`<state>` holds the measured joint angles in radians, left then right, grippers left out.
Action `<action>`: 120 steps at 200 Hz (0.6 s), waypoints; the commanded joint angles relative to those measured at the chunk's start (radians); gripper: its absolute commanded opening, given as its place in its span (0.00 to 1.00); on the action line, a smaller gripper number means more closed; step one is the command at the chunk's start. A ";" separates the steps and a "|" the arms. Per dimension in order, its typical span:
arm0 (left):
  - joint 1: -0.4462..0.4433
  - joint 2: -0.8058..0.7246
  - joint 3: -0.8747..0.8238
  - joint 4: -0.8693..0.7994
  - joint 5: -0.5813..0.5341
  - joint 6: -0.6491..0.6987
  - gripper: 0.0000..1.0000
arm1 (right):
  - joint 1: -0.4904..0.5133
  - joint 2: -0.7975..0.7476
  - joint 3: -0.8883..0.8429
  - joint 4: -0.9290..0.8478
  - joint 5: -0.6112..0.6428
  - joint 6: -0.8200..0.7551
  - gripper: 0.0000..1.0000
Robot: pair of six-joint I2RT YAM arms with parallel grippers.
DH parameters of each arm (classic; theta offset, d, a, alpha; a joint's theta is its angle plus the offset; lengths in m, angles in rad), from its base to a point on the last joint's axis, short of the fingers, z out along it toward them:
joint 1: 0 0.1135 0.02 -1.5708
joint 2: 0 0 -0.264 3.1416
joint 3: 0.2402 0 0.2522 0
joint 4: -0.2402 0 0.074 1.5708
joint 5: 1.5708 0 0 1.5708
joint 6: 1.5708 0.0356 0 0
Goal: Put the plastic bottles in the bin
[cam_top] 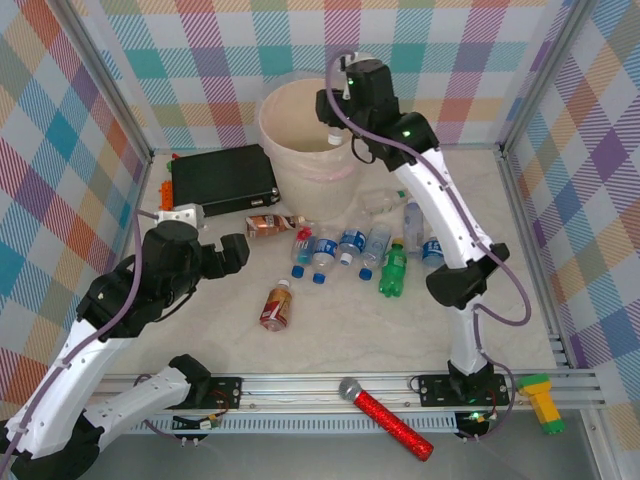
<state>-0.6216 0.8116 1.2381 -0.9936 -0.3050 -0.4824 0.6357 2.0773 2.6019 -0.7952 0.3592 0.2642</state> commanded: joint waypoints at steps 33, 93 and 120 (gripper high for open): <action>-0.010 -0.034 0.030 -0.051 -0.034 -0.011 0.99 | 0.013 0.081 0.038 0.165 0.007 -0.124 0.56; -0.010 -0.032 0.031 -0.048 -0.037 -0.015 0.99 | 0.013 0.132 0.036 0.244 0.037 -0.172 0.56; -0.010 -0.028 0.041 -0.054 -0.054 -0.019 0.99 | 0.014 0.140 0.037 0.255 0.043 -0.177 0.56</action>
<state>-0.6216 0.7895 1.2430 -1.0271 -0.3283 -0.4862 0.6449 2.2005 2.6053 -0.6098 0.3798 0.1150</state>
